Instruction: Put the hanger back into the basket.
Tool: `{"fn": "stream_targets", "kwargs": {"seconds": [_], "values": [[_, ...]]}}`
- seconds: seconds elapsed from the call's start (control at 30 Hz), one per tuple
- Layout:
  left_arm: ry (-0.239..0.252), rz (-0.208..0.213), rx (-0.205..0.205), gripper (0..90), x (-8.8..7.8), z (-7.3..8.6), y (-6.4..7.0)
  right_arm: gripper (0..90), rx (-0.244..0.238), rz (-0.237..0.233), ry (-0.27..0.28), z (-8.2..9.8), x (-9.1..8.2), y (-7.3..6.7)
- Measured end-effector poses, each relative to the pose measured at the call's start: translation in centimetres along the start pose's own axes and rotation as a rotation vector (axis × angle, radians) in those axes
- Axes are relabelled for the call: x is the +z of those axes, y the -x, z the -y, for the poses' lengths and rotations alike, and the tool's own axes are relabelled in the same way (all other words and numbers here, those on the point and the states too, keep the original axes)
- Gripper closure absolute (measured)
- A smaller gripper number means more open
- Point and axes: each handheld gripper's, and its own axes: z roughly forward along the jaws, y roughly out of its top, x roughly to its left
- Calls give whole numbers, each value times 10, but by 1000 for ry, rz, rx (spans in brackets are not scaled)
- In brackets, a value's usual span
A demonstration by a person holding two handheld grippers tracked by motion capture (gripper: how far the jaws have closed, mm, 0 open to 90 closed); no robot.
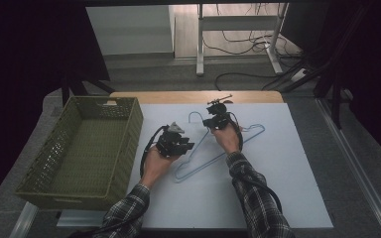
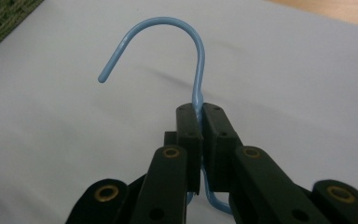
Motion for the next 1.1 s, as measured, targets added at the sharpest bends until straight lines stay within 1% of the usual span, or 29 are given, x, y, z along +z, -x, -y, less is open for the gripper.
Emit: {"fn": "stream_targets", "kwargs": {"seconds": [0.1, 0.13, 0.2, 0.27, 0.3, 0.37, 0.4, 0.47, 0.5, 0.53, 0.57, 0.6, 0.67, 0.7, 0.8, 0.87, 0.93, 1.0, 1.03, 1.07, 1.1], "values": [[19, 22, -32, 554, -8, -1, -4, 865, 3, 3, 31, -1, -12, 1], [22, 28, -40, 525, -10, -2, -4, 865, 1, 2, 37, -1, -14, 1], [22, 54, -46, 452, -14, -3, -5, 865, -6, 9, 56, -1, -22, -1], [12, 64, -37, 408, -18, -4, -3, 865, -16, 11, 77, -1, -32, -2], [8, 83, -33, 384, -20, -5, -2, 865, -19, 11, 91, 0, -37, -3], [-12, 94, -26, 330, -25, -6, 0, 864, -37, 5, 119, 2, -50, -6], [-25, 110, -27, 311, -27, -7, 1, 864, -39, 4, 129, 3, -55, -7], [-32, 128, -22, 265, -33, -7, 5, 864, -44, -5, 156, 7, -67, -12], [-36, 154, -18, 253, -37, -7, 7, 864, -43, -13, 167, 9, -73, -15], [-39, 170, -18, 229, -40, -6, 10, 863, -44, -22, 179, 13, -79, -19], [-41, 181, -9, 219, -42, -6, 11, 863, -48, -25, 188, 17, -84, -23], [-37, 201, -11, 216, -45, -5, 15, 863, -56, -31, 193, 20, -88, -26], [-39, 222, -11, 212, -50, -4, 19, 863, -73, -45, 214, 29, -98, -36], [-40, 241, -13, 214, -54, -4, 22, 863, -79, -53, 221, 32, -101, -39], [-51, 283, -14, 238, -61, -2, 29, 863, -99, -99, 253, 46, -115, -53], [-58, 297, -7, 270, -65, 0, 35, 863, -121, -104, 264, 53, -122, -61], [-59, 333, -11, 298, -67, 2, 40, 863, -125, -129, 280, 61, -128, -70], [-49, 359, -15, 325, -68, 4, 44, 863, -134, -135, 293, 67, -132, -77], [-48, 376, -23, 353, -68, 4, 46, 863, -136, -145, 297, 71, -134, -80], [-49, 404, -30, 381, -67, 5, 47, 863, -139, -151, 304, 73, -134, -84], [-49, 417, -37, 398, -67, 4, 48, 862, -146, -157, 306, 77, -135, -87]]}}
